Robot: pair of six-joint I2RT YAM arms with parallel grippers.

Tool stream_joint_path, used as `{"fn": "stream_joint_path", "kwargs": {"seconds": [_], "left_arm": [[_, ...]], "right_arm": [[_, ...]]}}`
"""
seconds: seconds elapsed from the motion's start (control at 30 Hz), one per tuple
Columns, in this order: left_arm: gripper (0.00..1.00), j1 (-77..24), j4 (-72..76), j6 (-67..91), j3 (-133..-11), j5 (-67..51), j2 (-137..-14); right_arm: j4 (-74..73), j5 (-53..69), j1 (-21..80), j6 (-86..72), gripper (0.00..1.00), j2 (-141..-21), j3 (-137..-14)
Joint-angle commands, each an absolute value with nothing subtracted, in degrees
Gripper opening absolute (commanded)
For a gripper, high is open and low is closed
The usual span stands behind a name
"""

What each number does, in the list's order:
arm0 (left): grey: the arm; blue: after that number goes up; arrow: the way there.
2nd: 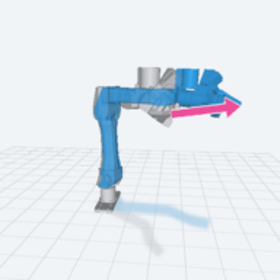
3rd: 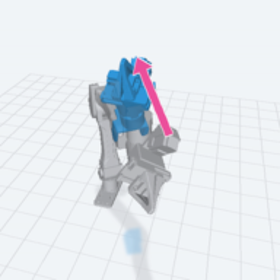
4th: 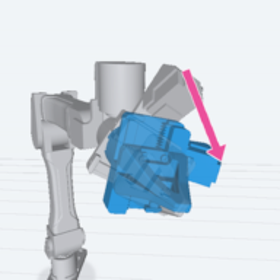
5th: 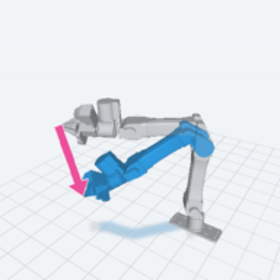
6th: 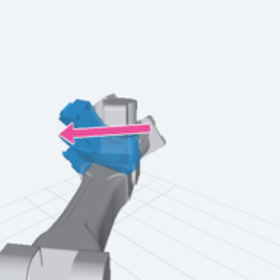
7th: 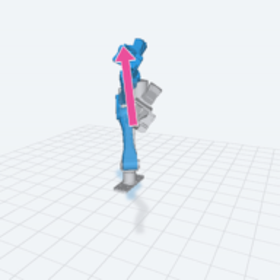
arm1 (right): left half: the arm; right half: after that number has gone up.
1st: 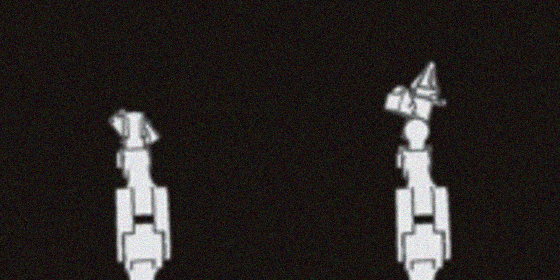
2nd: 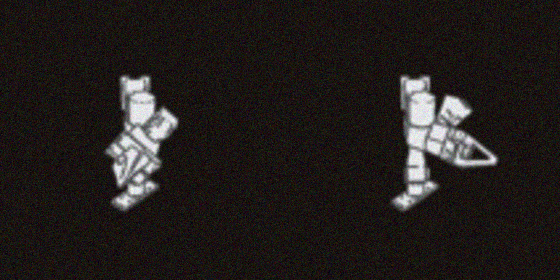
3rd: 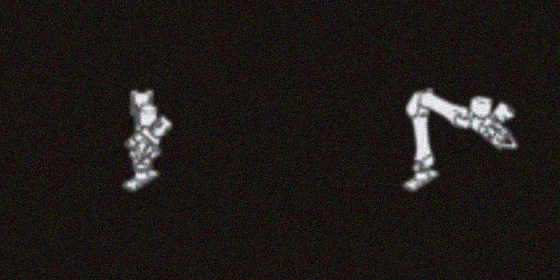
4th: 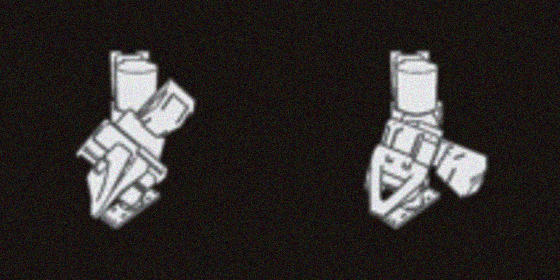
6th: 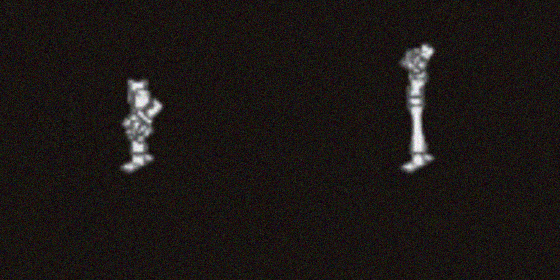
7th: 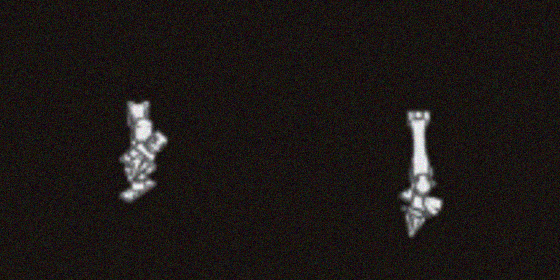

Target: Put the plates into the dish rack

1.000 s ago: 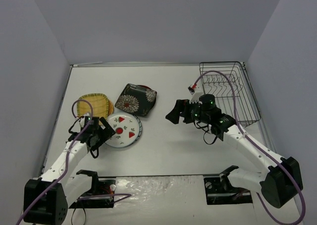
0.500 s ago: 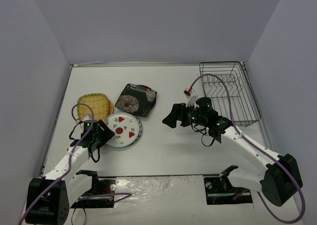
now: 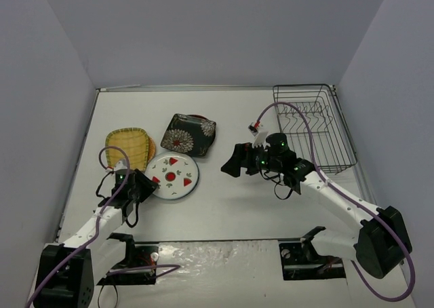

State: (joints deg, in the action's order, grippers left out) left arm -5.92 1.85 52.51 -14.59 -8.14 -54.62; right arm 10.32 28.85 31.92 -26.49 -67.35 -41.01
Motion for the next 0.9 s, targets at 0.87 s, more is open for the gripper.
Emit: {"fn": "stream_joint_path", "kwargs": {"seconds": [0.87], "left_arm": [[0.24,-17.8,-3.4,61.9,-20.2,0.1,-53.7]], "right_arm": [[13.1,28.0,32.5,-25.3,1.0,-65.1,-41.9]]}}
